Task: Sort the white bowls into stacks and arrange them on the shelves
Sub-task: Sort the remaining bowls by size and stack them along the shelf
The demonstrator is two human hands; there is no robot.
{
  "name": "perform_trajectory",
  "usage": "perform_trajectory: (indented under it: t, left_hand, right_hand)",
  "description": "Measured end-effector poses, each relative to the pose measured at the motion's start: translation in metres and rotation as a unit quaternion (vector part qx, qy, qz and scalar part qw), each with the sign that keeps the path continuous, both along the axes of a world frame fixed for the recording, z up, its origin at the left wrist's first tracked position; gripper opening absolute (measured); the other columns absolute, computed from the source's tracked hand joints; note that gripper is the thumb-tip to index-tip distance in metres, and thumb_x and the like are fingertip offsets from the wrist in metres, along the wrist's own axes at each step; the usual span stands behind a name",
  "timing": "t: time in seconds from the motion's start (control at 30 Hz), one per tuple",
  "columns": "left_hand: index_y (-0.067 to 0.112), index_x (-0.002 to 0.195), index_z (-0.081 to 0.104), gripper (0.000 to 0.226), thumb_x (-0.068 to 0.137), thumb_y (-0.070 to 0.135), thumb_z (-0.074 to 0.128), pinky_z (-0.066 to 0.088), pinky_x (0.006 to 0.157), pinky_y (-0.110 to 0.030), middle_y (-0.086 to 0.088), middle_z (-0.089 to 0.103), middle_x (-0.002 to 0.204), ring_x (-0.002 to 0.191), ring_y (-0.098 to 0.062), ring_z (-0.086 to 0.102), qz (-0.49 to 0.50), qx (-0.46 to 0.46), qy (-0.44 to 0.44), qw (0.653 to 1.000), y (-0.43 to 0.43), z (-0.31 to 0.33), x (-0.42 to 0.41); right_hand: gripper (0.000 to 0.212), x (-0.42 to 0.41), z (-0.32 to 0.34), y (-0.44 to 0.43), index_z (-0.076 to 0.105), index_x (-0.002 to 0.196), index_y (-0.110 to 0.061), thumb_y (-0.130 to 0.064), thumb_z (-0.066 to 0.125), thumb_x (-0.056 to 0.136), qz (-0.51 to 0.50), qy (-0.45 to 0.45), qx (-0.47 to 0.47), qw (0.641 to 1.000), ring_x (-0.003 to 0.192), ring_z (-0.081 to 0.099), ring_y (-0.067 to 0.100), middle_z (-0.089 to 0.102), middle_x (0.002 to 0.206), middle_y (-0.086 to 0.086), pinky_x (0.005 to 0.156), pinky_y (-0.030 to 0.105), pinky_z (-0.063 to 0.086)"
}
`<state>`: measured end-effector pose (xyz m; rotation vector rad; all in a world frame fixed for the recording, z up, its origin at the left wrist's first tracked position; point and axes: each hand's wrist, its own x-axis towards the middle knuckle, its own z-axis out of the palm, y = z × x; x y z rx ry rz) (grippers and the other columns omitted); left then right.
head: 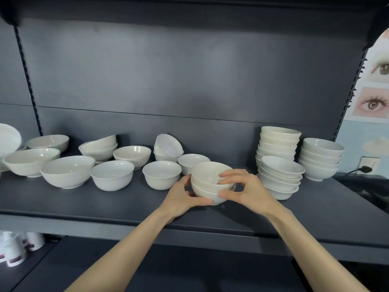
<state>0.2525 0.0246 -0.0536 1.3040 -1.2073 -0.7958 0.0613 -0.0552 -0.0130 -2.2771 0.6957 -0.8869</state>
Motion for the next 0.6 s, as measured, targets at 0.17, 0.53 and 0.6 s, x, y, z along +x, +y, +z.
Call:
perform_trajectory:
  t: [0.17,0.53,0.6]
  left_hand:
    - [0.020,0.122,0.055,0.067,0.064,0.005,0.087,0.052,0.072,-0.016,0.008,0.066,0.116,0.094,-0.008,0.068,0.008,0.002,-0.013,1.000,0.003,0.002,-0.002]
    - [0.016,0.120,0.059,0.050,0.075,0.004,0.078,0.054,0.077,-0.016,0.004,0.067,0.102,0.091,-0.011,0.068,0.031,0.024,-0.023,0.999,0.019,0.002,0.014]
    - [0.016,0.119,0.059,0.050,0.075,0.003,0.079,0.054,0.076,-0.016,0.005,0.066,0.102,0.090,-0.010,0.068,0.034,0.023,-0.023,0.999,0.019,0.002,0.012]
  right_hand:
    - [0.037,0.000,-0.003,0.000,0.067,0.093,-0.041,-0.021,0.085,0.068,-0.012,0.017,0.025,0.999,0.139,0.028,0.011,0.032,0.147,-0.010,0.114,0.034,0.027]
    - [0.074,0.000,-0.010,-0.006,0.050,0.121,-0.038,-0.026,0.090,0.060,-0.037,-0.022,0.090,0.995,0.118,0.052,0.011,0.046,0.135,-0.009,0.091,0.025,0.050]
    - [0.092,0.000,-0.010,-0.006,0.038,0.138,-0.032,-0.022,0.089,0.062,-0.035,-0.019,0.110,0.993,0.116,0.053,0.011,0.048,0.131,-0.012,0.092,0.024,0.047]
